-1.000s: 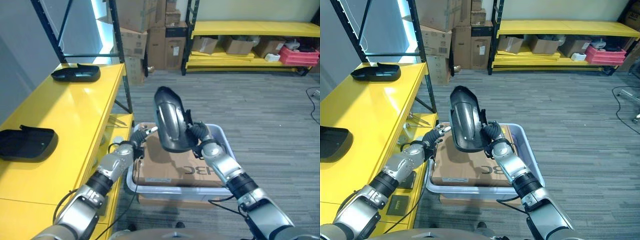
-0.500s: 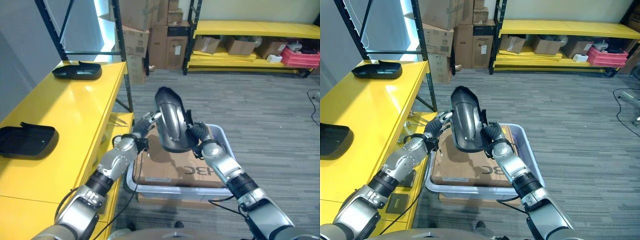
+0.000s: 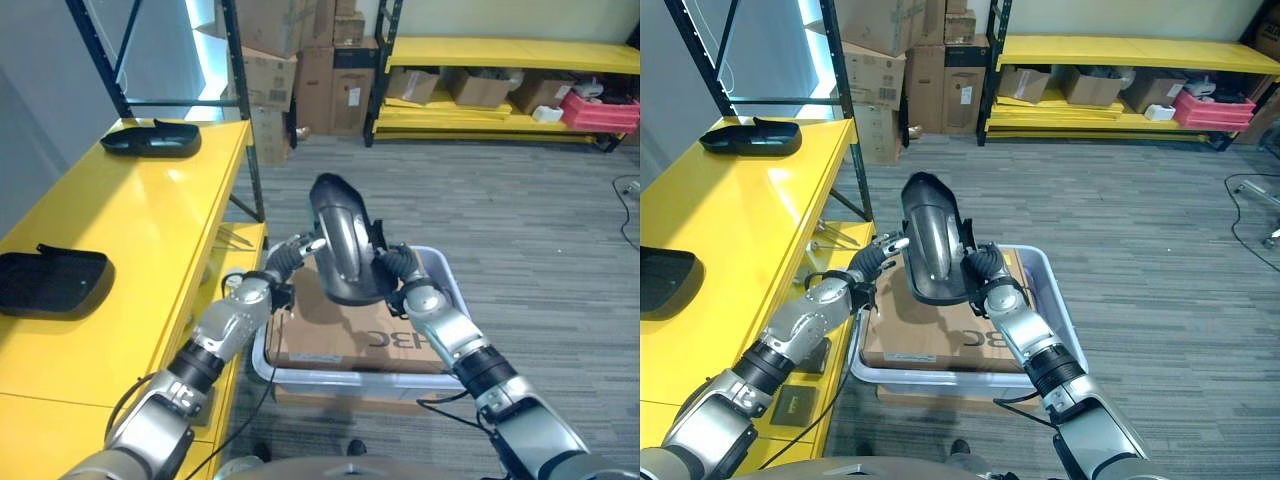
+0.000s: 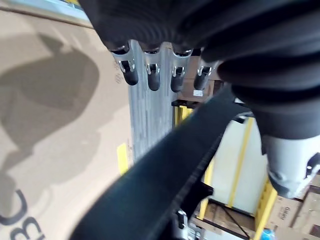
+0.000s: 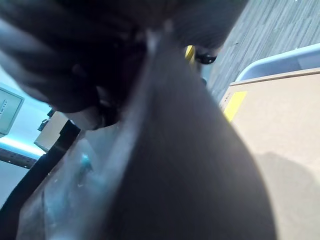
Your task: Move parts from the plastic box to the shelf.
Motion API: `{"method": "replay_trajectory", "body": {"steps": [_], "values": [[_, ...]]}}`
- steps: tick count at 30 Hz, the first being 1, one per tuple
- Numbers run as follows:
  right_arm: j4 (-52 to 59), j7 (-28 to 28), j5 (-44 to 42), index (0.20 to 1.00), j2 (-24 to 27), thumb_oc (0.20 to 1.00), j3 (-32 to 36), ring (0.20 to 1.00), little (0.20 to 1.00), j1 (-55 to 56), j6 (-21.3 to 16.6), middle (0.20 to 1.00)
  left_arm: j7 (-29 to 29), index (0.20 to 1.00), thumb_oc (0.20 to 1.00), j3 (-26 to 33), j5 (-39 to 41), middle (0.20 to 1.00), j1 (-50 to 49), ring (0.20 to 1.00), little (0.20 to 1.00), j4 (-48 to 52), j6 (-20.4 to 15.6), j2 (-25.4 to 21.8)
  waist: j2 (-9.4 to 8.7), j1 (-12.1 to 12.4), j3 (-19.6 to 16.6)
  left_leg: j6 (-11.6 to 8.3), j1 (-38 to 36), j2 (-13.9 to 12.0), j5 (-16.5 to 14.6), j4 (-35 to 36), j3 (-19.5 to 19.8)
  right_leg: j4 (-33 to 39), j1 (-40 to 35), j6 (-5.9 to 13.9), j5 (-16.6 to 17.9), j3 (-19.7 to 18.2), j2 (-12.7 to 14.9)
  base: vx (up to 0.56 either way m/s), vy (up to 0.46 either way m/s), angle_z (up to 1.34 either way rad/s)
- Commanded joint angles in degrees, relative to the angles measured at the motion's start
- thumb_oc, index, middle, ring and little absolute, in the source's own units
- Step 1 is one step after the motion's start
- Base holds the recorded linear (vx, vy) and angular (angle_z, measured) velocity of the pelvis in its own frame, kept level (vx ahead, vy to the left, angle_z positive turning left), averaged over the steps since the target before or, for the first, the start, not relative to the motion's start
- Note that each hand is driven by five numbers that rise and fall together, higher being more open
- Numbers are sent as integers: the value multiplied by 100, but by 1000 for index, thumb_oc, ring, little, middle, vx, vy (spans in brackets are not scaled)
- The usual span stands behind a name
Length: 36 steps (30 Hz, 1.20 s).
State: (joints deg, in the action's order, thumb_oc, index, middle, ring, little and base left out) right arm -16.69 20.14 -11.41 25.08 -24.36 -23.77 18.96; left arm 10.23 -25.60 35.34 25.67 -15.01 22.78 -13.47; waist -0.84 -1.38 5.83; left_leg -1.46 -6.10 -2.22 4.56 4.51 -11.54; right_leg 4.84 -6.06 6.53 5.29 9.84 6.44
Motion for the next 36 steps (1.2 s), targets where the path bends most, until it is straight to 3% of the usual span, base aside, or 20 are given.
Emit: {"method": "replay_trajectory", "body": {"steps": [1, 11, 12, 21, 30, 36], "values": [[173, 202, -148, 200, -28, 200, 129, 200, 200, -718, -293, 200, 215, 1000, 1000, -393, -341, 1000, 546, 1000, 1000, -596, -70, 116, -12, 148, -252, 28, -54, -13, -490, -243, 103, 11, 146, 363, 65, 249, 156, 0, 0, 0], [205, 238, -234, 200, -53, 200, -2, 200, 200, -711, -281, 200, 304, 1000, 1000, -388, -44, 1000, 511, 1000, 1000, -996, -519, 275, -23, 132, -197, 20, -57, -20, -492, -258, 106, 6, 151, 381, 91, 255, 181, 0, 0, 0], [216, 262, -228, 200, -72, 200, -29, 200, 200, -723, -260, 200, 431, 1000, 1000, -382, 130, 1000, 507, 1000, 1000, -904, -719, 316, -25, 137, -178, 12, -61, -21, -490, -255, 117, 7, 146, 385, 99, 262, 188, 0, 0, 0], [263, 367, -247, 200, -41, 200, -72, 200, 200, -664, -217, 200, 1098, 1000, 1000, -50, 761, 1000, 420, 1000, 1000, -271, -1318, 294, -45, 211, -133, -3, -52, -11, -488, -271, 174, 11, 109, 385, 111, 335, 204, 0, 0, 0], [221, 330, -228, 200, -22, 200, 14, 200, 200, -573, -386, 200, 632, 1000, 1000, -126, 605, 1000, 354, 1000, 1000, -149, -962, 383, -66, 212, -126, 11, -51, -14, -488, -248, 169, 15, 106, 380, 103, 355, 198, 0, 0, 0], [191, 327, -219, 200, -71, 200, 46, 200, 200, -570, -338, 200, 524, 1000, 1000, -246, 535, 1000, 373, 1000, 1000, -373, -1156, 473, -76, 164, -154, 20, -67, -21, -500, -240, 118, 13, 117, 376, 89, 310, 188, 0, 0, 0]]}}
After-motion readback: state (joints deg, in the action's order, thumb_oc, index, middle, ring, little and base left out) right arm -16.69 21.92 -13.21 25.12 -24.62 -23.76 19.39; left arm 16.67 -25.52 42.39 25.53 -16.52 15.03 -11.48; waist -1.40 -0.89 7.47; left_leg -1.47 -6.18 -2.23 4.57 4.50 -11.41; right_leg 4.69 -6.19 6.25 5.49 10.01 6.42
